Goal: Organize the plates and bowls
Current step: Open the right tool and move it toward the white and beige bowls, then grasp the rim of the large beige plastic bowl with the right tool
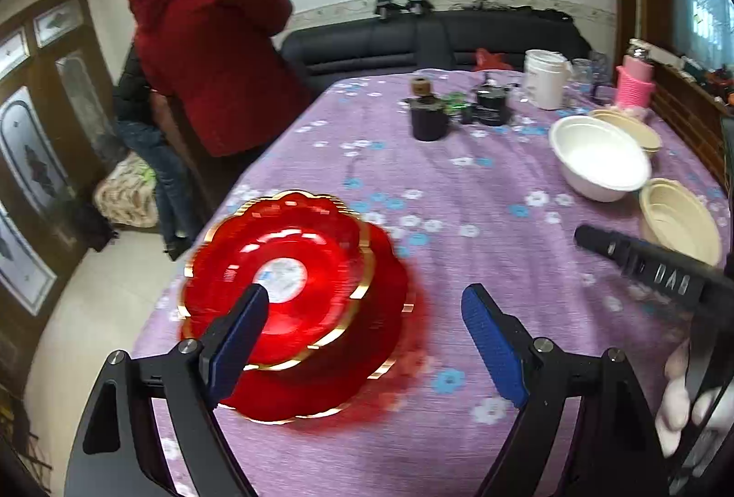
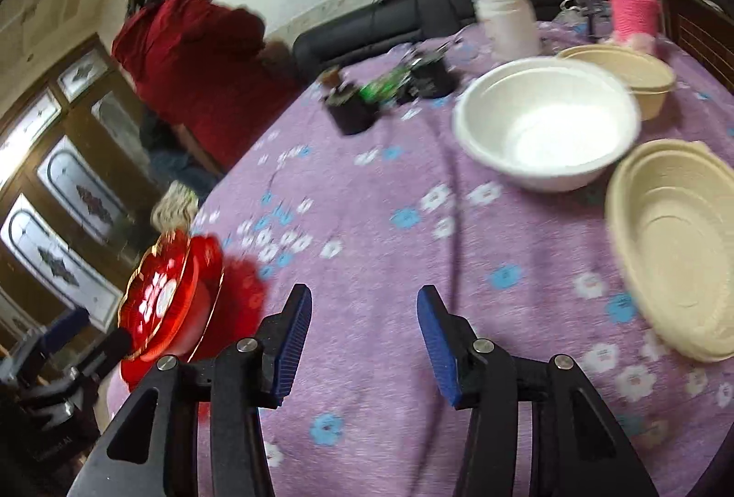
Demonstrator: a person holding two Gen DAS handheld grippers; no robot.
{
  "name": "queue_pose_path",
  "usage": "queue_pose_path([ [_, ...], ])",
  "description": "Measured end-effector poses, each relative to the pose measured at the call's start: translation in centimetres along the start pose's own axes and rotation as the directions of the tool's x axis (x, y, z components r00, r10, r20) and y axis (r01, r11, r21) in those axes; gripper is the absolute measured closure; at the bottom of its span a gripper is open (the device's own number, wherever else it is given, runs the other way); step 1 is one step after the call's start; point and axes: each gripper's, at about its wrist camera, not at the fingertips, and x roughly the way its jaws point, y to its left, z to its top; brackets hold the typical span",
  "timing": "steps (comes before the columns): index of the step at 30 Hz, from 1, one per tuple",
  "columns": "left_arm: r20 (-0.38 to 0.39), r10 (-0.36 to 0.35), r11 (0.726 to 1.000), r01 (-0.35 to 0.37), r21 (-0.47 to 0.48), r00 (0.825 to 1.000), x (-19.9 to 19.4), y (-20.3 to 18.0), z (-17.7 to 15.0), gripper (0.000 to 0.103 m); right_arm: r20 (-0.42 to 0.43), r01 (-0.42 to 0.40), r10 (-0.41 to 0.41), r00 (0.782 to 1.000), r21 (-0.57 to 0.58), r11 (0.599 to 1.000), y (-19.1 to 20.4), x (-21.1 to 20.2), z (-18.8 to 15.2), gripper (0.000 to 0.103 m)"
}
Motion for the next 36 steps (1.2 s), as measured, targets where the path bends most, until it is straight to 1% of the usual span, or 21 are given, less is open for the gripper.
queue_pose_path([
  [2,0.008,-0.038,0.999,0.038,-0.012,0.999,-0.2,-0.6,0.0,0.017,0.045,0.012,-0.013,0.999,0.025,1.000,-1.7,-1.8,0.7,0.051],
  [4,0.012,-0.065,0.998,0.065,-0.012,0.998,-0.2,-1.2,0.0,0.017,0.112,0.053,-0.059,0.992,0.060,0.997,-4.1,-4.3,1.7,0.051],
  [7,0.004,-0.111,0.994,0.111,-0.008,0.994,0.2,-2.4,-0.1,0.017,0.178,0.125,-0.145,0.973,0.117,0.985,-7.6,-7.4,2.6,0.044],
  [10,-0.017,-0.142,0.990,0.143,0.002,0.990,0.8,-3.6,-0.4,0.017,0.216,0.217,-0.259,0.941,0.200,0.956,-11.8,-9.8,2.8,0.044],
  [11,-0.022,-0.152,0.988,0.152,0.005,0.988,0.9,-4.0,-0.5,0.017,0.223,0.249,-0.299,0.928,0.228,0.941,-13.1,-10.4,2.7,0.044],
  [14,-0.045,-0.174,0.985,0.175,0.014,0.984,1.2,-5.0,-0.7,0.017,0.232,0.349,-0.422,0.876,0.299,0.888,-16.4,-11.3,2.2,0.044],
  [15,-0.052,-0.178,0.984,0.179,0.016,0.983,1.4,-5.2,-0.8,0.017,0.223,0.372,-0.450,0.865,0.316,0.872,-17.4,-11.2,1.9,0.044],
  [16,-0.059,-0.181,0.983,0.182,0.017,0.982,1.5,-5.4,-0.8,0.017,0.210,0.373,-0.453,0.866,0.331,0.867,-18.1,-10.9,1.9,0.044],
  [17,-0.067,-0.183,0.983,0.185,0.017,0.981,1.6,-5.6,-0.8,0.017,0.190,0.362,-0.442,0.877,0.344,0.866,-18.8,-10.5,1.7,0.044],
  [19,-0.081,-0.200,0.980,0.201,0.004,0.976,1.9,-5.9,-0.8,0.017,0.135,0.317,-0.382,0.914,0.349,0.882,-19.7,-9.1,1.5,0.045],
  [20,-0.084,-0.210,0.978,0.210,-0.004,0.974,1.9,-6.0,-0.8,0.017,0.104,0.277,-0.329,0.939,0.343,0.898,-19.9,-8.2,1.4,0.055],
  [21,-0.088,-0.225,0.974,0.225,-0.016,0.970,2.0,-6.0,-0.7,0.018,0.088,0.253,-0.299,0.950,0.338,0.906,-19.7,-7.7,1.4,0.066],
  [22,-0.090,-0.237,0.972,0.235,-0.025,0.967,2.1,-6.1,-0.7,0.018,0.071,0.243,-0.281,0.957,0.330,0.912,-19.6,-7.3,1.2,0.084],
  [23,-0.093,-0.253,0.967,0.251,-0.038,0.963,2.1,-6.1,-0.7,0.018,0.055,0.227,-0.255,0.965,0.306,0.925,-19.1,-6.9,1.2,0.087],
  [24,-0.096,-0.271,0.962,0.267,-0.051,0.958,2.3,-6.2,-0.6,0.018,0.051,0.206,-0.230,0.972,0.286,0.936,-18.4,-6.6,1.0,0.088],
  [26,-0.101,-0.284,0.958,0.280,-0.053,0.953,2.6,-6.6,-0.6,0.018,0.042,0.157,-0.171,0.984,0.232,0.960,-17.0,-6.1,0.9,0.090],
  [29,-0.115,-0.286,0.958,0.283,-0.046,0.951,3.5,-7.5,-0.6,0.018,0.012,0.102,-0.104,0.995,0.128,0.987,-14.4,-5.3,0.4,0.090],
  [31,-0.139,-0.301,0.954,0.298,-0.045,0.944,4.3,-8.3,-0.7,0.018,-0.028,0.054,-0.053,0.998,0.072,0.996,-13.0,-4.3,-0.3,0.090],
  [33,-0.157,-0.319,0.948,0.314,-0.055,0.935,5.2,-8.6,-0.8,0.018,-0.055,0.041,-0.040,0.998,0.023,0.999,-11.8,-3.3,-0.6,0.090],
  [36,-0.191,-0.352,0.936,0.345,-0.071,0.916,6.5,-9.4,-1.1,0.018,-0.076,0.023,-0.023,0.997,-0.002,1.000,-11.0,-2.7,-1.2,0.090],
])
